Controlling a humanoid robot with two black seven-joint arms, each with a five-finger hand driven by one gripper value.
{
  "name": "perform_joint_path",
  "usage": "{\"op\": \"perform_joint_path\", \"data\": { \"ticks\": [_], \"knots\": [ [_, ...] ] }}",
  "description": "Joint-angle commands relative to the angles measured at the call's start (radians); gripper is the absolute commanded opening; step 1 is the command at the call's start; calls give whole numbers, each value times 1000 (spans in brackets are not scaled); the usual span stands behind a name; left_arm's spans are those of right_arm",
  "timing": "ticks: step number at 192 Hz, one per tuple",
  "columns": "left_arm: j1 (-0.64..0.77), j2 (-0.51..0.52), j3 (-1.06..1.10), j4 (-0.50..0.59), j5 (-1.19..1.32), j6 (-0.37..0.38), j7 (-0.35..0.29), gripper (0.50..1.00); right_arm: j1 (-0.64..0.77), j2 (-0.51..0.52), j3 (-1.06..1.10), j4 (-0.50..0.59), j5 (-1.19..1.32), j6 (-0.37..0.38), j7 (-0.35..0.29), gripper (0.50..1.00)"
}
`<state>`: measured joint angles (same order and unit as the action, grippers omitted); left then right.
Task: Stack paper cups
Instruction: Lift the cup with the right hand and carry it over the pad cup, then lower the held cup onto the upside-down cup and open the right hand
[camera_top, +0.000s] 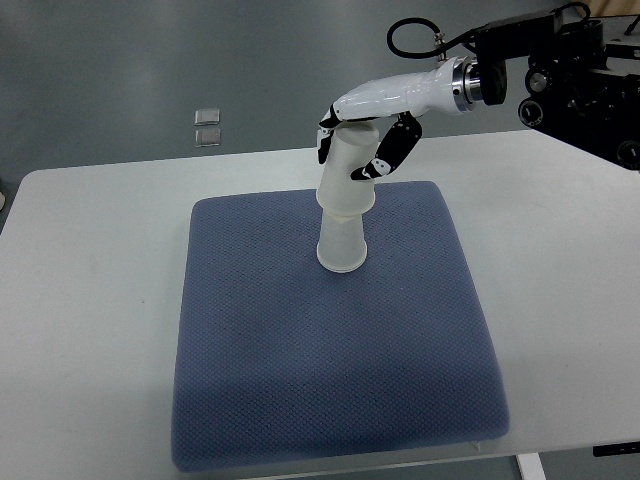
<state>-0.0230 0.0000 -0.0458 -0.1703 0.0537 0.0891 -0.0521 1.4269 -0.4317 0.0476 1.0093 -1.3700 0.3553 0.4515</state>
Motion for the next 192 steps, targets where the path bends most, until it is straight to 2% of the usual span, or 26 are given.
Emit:
{"op": "perform_joint_path", "data": {
  "ticks": [1,146,192],
  "knots": [
    [-1,0,1,0,0,0,0,1000,-16,14,-2,-3,-3,-6,-4,652],
    [0,0,1,0,0,0,0,1000,-51,48,-2,-37,-17,-52,-7,652],
    [0,0,0,0,0,0,0,1000,-19,48,0,-38,-14,-39,-7,654]
  ]
}}
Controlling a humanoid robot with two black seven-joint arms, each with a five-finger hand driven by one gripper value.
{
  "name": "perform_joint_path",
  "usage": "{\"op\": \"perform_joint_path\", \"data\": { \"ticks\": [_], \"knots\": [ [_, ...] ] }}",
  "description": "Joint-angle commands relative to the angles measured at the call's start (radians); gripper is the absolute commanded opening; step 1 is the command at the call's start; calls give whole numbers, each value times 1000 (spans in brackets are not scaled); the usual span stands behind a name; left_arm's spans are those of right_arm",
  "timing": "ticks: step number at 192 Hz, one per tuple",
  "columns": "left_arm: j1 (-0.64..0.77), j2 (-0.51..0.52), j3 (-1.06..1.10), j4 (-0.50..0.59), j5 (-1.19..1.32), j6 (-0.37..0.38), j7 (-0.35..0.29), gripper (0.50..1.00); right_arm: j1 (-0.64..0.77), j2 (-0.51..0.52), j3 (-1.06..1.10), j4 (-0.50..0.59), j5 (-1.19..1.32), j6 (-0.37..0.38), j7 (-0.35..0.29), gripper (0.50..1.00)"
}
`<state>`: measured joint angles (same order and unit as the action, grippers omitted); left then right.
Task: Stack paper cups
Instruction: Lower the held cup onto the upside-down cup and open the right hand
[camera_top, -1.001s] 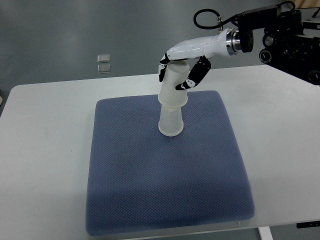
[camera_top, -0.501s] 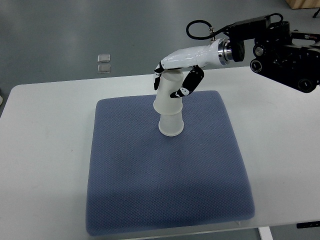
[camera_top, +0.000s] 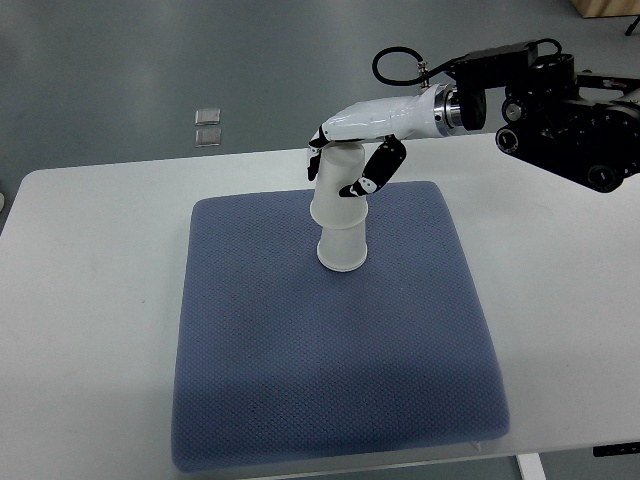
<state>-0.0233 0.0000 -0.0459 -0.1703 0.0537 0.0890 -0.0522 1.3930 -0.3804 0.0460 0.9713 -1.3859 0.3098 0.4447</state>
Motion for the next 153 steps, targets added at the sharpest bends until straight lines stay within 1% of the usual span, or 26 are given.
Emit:
{"op": "perform_joint_path", "data": {
  "ticks": [1,54,138,144,153],
  "knots": [
    [0,0,0,0,0,0,0,1000,15,-3,2,0,2,6,0,654],
    [0,0,0,0,0,0,0,1000,17,-12,0,1,7,9,0,654],
    [0,0,0,0,0,0,0,1000,-31,-8,-3,-8,-4,-6,0,654],
    [0,0,0,0,0,0,0,1000,-34,-9,-3,-8,-4,-8,0,658],
    [0,0,0,-1,0,0,0,1000,-38,-9,0,-8,-2,-12,0,684]
  ]
}}
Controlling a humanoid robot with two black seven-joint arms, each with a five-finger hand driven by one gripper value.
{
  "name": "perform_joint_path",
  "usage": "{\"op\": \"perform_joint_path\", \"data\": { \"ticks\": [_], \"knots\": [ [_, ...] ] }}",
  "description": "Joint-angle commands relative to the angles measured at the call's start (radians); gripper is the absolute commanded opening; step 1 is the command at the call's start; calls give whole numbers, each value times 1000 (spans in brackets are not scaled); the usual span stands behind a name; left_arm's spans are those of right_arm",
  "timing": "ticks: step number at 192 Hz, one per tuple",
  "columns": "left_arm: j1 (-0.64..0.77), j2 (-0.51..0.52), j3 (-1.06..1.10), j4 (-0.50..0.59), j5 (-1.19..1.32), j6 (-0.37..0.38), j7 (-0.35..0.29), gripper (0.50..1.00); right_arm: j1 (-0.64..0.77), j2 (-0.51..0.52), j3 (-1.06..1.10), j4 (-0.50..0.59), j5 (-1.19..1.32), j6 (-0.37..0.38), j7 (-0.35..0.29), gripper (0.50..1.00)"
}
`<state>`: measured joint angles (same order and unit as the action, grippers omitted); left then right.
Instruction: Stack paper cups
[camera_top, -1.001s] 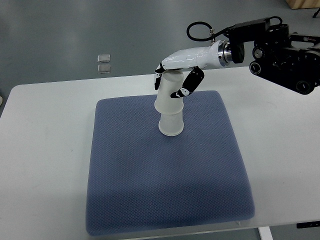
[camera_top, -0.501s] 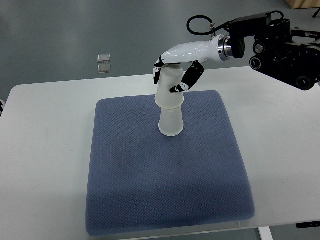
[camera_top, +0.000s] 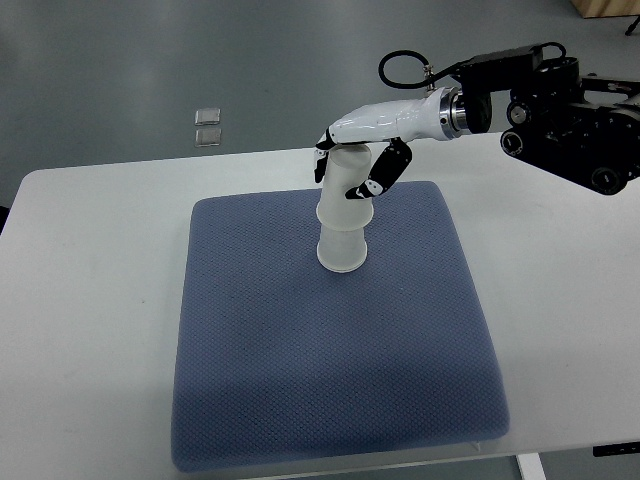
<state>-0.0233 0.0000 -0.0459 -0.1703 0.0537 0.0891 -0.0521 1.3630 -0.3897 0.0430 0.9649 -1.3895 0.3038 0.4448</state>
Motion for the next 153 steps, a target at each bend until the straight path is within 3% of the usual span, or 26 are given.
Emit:
{"op": "perform_joint_path", "data": {
  "ticks": [1,9,26,109,127,153],
  "knots": [
    [0,0,0,0,0,0,0,1000,-10,0,3,-2,1,-8,0,694],
    [0,0,0,0,0,0,0,1000,-12,0,3,-3,4,-14,0,762],
    [0,0,0,0,0,0,0,1000,-12,-1,3,-8,14,-15,0,852],
    [0,0,0,0,0,0,0,1000,-12,-3,5,-8,20,-12,0,858],
    [0,0,0,0,0,0,0,1000,-8,-5,20,-8,23,-11,0,903],
    [0,0,0,0,0,0,0,1000,-12,-5,77,-8,23,-2,0,903]
  ]
}}
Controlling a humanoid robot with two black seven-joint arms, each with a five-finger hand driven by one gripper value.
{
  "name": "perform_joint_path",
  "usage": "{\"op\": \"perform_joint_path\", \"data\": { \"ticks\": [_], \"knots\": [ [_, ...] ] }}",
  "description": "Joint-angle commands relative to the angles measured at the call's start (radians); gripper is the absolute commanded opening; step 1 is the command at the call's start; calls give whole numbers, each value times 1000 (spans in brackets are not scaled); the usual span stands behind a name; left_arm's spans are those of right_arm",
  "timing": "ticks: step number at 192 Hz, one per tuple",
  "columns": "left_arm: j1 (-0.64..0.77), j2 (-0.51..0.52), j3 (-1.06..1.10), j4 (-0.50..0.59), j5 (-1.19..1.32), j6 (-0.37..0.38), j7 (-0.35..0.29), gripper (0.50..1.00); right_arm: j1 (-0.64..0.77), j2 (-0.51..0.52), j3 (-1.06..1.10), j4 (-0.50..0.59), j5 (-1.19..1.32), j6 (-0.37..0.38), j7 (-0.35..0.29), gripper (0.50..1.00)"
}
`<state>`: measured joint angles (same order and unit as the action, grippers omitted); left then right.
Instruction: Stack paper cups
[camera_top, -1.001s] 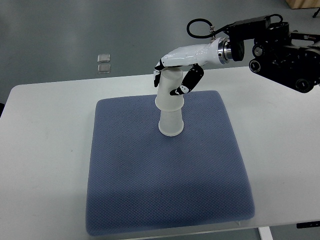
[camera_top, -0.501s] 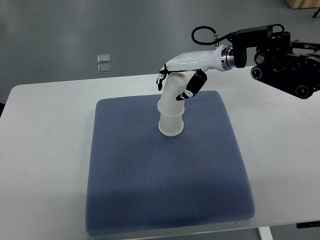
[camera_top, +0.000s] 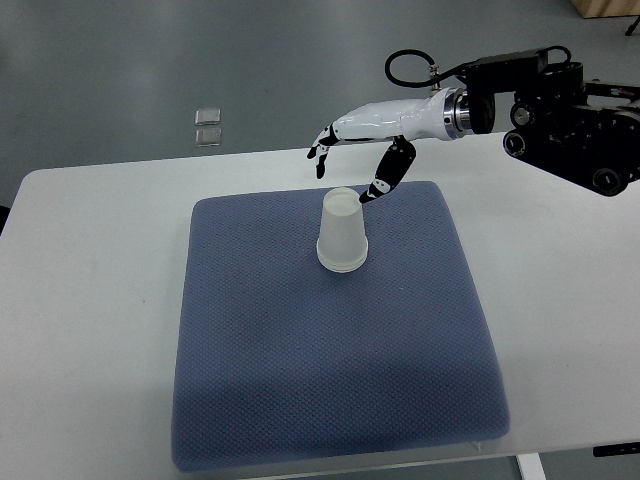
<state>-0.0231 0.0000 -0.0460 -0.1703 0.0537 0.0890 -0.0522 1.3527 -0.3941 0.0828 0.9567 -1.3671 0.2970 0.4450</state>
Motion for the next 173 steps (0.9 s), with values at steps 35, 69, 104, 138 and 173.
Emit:
{"op": "perform_joint_path", "data": {
  "ticks": [35,69,104,138,173],
  "knots": [
    [0,0,0,0,0,0,0,1000,-3,11,163,-65,29,4,-2,905],
    [0,0,0,0,0,0,0,1000,-72,23,258,-153,369,4,-20,905],
    [0,0,0,0,0,0,0,1000,-112,67,268,-248,812,-22,-60,905],
    [0,0,0,0,0,0,0,1000,-159,101,273,-279,1146,-108,-48,905],
    [0,0,0,0,0,0,0,1000,-208,144,341,-331,1358,-182,-52,905]
  ]
}}
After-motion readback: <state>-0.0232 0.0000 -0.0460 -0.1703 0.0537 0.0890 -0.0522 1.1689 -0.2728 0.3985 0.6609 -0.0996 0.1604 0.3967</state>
